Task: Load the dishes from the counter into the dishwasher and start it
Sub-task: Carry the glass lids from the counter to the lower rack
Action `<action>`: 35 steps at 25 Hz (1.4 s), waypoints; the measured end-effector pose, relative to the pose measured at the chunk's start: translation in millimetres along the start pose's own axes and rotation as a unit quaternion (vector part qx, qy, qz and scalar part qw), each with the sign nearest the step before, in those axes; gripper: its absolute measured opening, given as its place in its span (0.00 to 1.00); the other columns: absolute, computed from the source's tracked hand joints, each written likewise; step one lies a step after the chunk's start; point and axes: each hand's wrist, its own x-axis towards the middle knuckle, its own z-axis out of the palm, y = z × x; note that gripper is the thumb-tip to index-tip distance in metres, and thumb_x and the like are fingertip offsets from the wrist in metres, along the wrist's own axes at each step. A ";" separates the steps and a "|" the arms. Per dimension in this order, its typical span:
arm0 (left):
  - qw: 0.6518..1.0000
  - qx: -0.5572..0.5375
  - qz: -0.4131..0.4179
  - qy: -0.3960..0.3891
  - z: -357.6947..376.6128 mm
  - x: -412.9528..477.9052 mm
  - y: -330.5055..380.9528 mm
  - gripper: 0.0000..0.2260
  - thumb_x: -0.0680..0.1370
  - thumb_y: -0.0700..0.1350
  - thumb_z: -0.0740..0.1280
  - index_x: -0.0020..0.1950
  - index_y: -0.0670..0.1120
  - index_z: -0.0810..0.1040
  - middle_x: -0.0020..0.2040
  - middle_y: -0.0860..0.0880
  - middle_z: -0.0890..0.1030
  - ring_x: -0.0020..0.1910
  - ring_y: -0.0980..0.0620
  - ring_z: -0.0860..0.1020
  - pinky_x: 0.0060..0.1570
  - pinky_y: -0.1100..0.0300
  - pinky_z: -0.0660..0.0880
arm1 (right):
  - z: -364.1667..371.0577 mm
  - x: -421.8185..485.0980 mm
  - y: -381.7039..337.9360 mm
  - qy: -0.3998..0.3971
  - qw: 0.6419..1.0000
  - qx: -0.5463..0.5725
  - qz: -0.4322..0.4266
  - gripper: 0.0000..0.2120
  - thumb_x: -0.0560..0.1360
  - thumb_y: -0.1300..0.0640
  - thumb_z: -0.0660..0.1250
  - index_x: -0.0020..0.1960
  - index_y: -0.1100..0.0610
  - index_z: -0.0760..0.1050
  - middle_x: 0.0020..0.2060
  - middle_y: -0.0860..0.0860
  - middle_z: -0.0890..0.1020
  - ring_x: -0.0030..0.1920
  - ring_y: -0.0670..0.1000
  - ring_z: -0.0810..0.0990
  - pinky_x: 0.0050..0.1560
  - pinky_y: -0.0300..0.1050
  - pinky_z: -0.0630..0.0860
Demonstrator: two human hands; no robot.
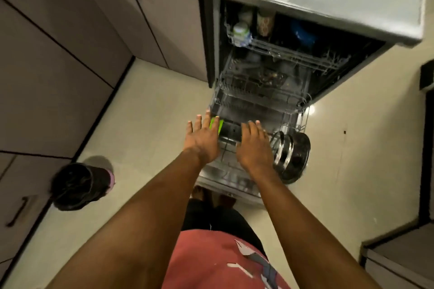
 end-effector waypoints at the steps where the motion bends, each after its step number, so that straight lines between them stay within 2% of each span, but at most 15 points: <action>1: 1.000 -0.008 -0.005 0.018 -14.2 -3.7 -2.3 0.32 0.81 0.48 0.58 0.81 0.48 0.45 0.81 0.45 0.42 0.80 0.41 0.44 0.76 0.42 0.45 | -13.9 4.0 -8.0 0.017 1.000 0.000 -0.012 0.30 0.80 0.57 0.60 0.78 0.58 0.53 0.77 0.56 0.56 0.78 0.56 0.48 0.77 0.54 0.50; 9: 0.982 -0.055 -0.039 0.177 -121.2 -13.7 -59.7 0.33 0.80 0.48 0.60 0.81 0.47 0.46 0.81 0.43 0.42 0.79 0.41 0.43 0.76 0.41 0.45 | -105.3 60.6 -100.7 0.135 0.978 -0.038 -0.154 0.29 0.78 0.57 0.62 0.76 0.60 0.59 0.75 0.59 0.62 0.77 0.58 0.53 0.76 0.55 0.51; 13: 0.966 -0.043 -0.071 0.245 -166.5 -17.4 -124.6 0.33 0.81 0.47 0.59 0.81 0.48 0.45 0.81 0.44 0.41 0.79 0.41 0.43 0.76 0.40 0.46 | -143.3 90.3 -172.3 0.166 0.962 -0.074 -0.205 0.31 0.78 0.53 0.62 0.77 0.60 0.56 0.76 0.59 0.59 0.78 0.58 0.51 0.76 0.54 0.50; 18: 0.943 -0.026 -0.106 0.314 -227.2 -27.7 -248.3 0.32 0.81 0.46 0.57 0.81 0.48 0.45 0.81 0.43 0.40 0.79 0.41 0.43 0.77 0.41 0.46 | -174.5 125.8 -298.9 0.246 0.935 -0.080 -0.242 0.31 0.78 0.51 0.62 0.77 0.58 0.55 0.77 0.58 0.58 0.78 0.57 0.50 0.77 0.53 0.49; 26: 0.935 -0.018 -0.136 0.327 -280.5 -39.0 -427.7 0.33 0.80 0.45 0.57 0.81 0.49 0.44 0.80 0.44 0.39 0.79 0.41 0.42 0.77 0.41 0.44 | -173.7 170.5 -483.6 0.273 0.917 -0.076 -0.282 0.32 0.79 0.50 0.60 0.78 0.56 0.52 0.78 0.56 0.55 0.78 0.56 0.46 0.78 0.52 0.46; 35: 0.942 -0.026 -0.139 0.303 -314.8 16.6 -514.5 0.34 0.80 0.45 0.58 0.81 0.51 0.44 0.80 0.44 0.38 0.79 0.42 0.40 0.76 0.42 0.43 | -170.3 251.0 -563.3 0.250 0.917 -0.096 -0.297 0.31 0.80 0.50 0.59 0.79 0.56 0.51 0.78 0.57 0.52 0.78 0.56 0.44 0.77 0.51 0.43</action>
